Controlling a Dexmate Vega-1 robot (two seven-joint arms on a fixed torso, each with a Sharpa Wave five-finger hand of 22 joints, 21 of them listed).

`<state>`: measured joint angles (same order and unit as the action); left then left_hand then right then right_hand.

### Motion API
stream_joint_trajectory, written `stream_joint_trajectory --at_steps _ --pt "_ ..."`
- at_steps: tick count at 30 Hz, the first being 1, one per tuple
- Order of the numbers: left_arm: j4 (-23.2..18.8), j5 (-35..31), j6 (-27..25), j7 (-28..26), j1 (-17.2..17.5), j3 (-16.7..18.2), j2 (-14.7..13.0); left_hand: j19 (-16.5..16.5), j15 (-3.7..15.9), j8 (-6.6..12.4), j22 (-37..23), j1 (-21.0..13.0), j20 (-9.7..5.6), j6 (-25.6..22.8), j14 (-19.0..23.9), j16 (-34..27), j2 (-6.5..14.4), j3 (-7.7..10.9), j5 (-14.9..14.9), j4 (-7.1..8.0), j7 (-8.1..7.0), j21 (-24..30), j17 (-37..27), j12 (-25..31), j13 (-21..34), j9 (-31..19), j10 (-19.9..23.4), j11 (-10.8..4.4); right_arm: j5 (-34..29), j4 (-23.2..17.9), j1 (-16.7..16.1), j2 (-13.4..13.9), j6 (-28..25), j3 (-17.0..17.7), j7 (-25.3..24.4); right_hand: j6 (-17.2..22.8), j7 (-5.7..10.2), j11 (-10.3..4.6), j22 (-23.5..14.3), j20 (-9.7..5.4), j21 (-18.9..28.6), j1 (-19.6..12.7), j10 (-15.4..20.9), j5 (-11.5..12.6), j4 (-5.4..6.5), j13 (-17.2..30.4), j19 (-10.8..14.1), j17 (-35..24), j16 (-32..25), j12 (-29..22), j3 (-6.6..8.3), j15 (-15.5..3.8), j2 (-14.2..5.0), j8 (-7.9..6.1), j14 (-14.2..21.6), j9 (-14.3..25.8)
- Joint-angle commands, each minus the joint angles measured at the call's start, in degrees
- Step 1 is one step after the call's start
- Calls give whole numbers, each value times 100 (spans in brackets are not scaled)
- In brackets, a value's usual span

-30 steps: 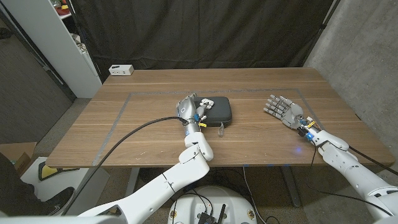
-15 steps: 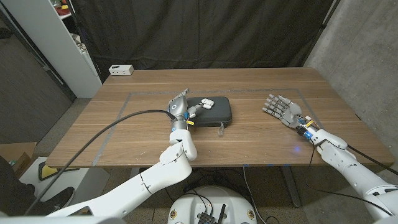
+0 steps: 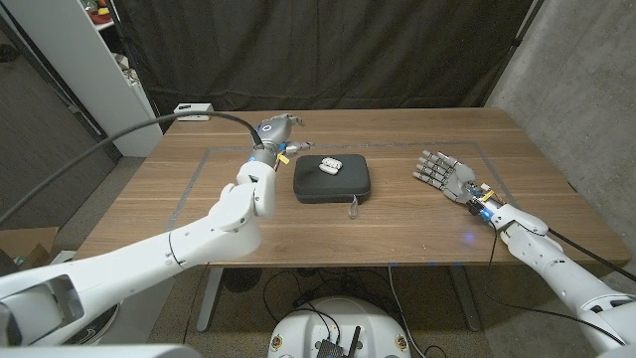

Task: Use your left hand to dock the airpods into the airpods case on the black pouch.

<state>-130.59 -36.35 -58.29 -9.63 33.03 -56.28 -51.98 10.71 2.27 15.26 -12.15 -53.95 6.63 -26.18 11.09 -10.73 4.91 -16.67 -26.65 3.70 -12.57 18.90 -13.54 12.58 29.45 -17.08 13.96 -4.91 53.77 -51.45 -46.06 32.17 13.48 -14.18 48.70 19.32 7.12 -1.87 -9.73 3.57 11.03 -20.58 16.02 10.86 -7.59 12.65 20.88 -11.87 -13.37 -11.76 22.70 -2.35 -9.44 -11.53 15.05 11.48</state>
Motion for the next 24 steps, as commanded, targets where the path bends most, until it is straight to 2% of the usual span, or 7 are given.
stream_joint_trajectory --at_steps 1,4,5,6,15,21,24 --pt "-35 -878 1521 4354 -1169 146 -595 -183 257 -81 19 -149 18 -30 -213 46 -15 -72 -117 -38 -5 -88 48 -61 -45 50 -134 -28 -104 -511 -173 105 105 -98 -132 62 -33 14 -31 36 24 -49 41 22 18 14 -5 -21 -27 -32 22 -403 -9 -16 38 2" --pt "238 -1000 2160 5156 -1512 251 -418 -336 203 -111 45 -241 45 -94 -446 79 -3 -87 -189 -67 -8 -173 99 -98 -92 98 -264 -17 -139 -838 -321 221 -18 -150 -278 65 -30 17 -31 36 23 -46 35 21 20 14 -6 -23 -28 -29 21 -398 -8 -16 37 2" --pt "330 -1006 2370 5290 -1560 308 -366 -368 187 -128 56 -285 36 -120 -515 74 9 -92 -224 -79 -8 -198 121 -107 -114 121 -316 71 -143 -921 -354 252 -63 -166 -322 67 -26 15 -31 40 22 -44 35 21 21 14 -10 -24 -28 -29 20 -394 -7 -17 34 2" --pt "345 -1048 2425 5333 -1498 389 -333 -372 181 -131 58 -293 35 -124 -534 76 12 -93 -230 -81 -9 -202 126 -109 -119 126 -329 90 -139 -930 -357 258 -69 -171 -333 67 -25 17 -31 39 21 -43 35 21 22 14 -12 -24 -27 -29 19 -386 -6 -16 31 2" --pt "1321 -867 4033 6123 -1968 681 228 -371 138 -82 72 -397 56 -409 -702 69 89 -90 -320 -98 1 -227 177 -94 -176 177 -363 115 -86 -1744 -679 502 -317 -196 -758 72 -42 21 -32 43 19 -33 28 19 29 15 -22 -29 -27 -27 15 -363 -3 -16 20 2" --pt "1734 -873 4545 6637 -2203 731 523 -429 53 -86 81 -459 106 -552 -851 73 23 -150 -387 -129 -3 -274 214 -120 -227 228 -498 145 -10 -1900 -761 557 -406 -196 -885 73 -57 29 -32 50 18 -30 29 19 33 15 -28 -32 -29 -27 14 -357 -4 -14 17 2" --pt "1900 -894 4724 6646 -2218 756 642 -442 7 -103 83 -475 104 -564 -915 77 -9 -173 -409 -139 -2 -286 224 -128 -244 246 -547 156 13 -1912 -755 558 -429 -216 -882 70 -68 28 -32 60 16 -30 30 19 33 15 -34 -33 -30 -28 15 -358 -4 -12 19 2"
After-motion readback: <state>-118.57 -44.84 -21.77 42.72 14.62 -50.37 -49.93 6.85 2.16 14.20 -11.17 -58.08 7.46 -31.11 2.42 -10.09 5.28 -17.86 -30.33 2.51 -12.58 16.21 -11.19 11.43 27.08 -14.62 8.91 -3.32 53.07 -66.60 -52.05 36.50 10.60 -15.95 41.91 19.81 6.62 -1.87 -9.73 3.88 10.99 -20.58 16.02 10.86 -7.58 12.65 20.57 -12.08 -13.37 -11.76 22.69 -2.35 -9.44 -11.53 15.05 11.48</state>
